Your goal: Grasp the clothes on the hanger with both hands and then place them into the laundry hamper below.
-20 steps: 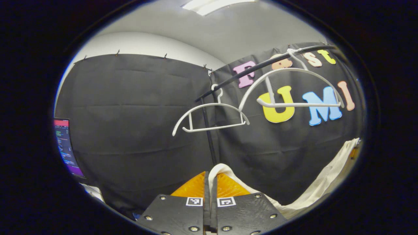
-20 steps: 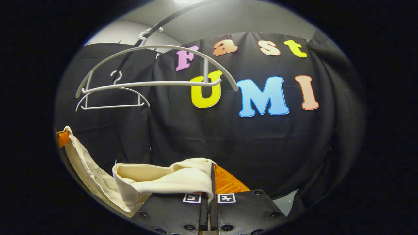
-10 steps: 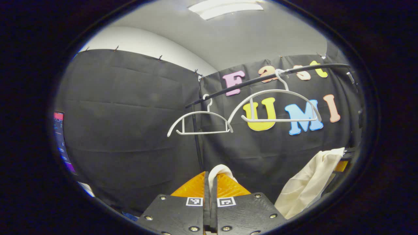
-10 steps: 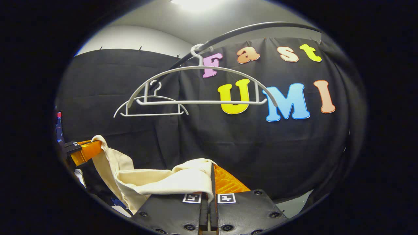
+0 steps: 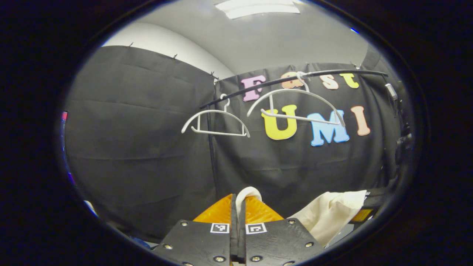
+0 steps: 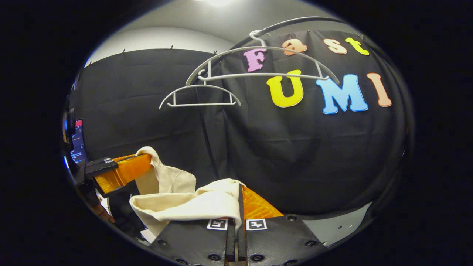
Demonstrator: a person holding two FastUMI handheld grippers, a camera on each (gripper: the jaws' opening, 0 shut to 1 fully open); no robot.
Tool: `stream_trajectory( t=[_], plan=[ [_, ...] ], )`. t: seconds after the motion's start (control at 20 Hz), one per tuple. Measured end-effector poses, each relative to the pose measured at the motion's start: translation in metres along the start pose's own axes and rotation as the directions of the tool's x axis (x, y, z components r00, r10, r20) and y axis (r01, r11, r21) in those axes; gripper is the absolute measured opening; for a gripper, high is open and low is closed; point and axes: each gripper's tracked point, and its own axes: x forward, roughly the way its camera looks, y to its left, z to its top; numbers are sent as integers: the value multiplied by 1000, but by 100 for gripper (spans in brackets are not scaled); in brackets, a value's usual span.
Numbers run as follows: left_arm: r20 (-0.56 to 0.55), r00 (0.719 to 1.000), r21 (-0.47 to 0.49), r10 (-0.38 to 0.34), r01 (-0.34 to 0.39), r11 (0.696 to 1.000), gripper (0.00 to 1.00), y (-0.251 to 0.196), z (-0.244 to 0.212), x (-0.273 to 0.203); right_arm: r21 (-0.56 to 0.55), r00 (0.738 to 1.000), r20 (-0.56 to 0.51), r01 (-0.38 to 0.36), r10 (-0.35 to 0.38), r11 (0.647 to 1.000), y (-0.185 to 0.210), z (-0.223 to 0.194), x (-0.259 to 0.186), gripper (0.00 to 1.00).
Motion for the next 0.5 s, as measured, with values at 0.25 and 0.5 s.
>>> stream_trajectory(
  t=[0.25,0.5],
  plan=[
    [-79,997,-13,-18,17,1000,2,-7,-65,8,-6,997,-76,13,-13,1000,-8,-59,11,5],
    [-135,990,2,-44,44,999,1,-17,-122,5,-30,990,-139,34,-38,999,-22,-113,13,5]
  ],
)
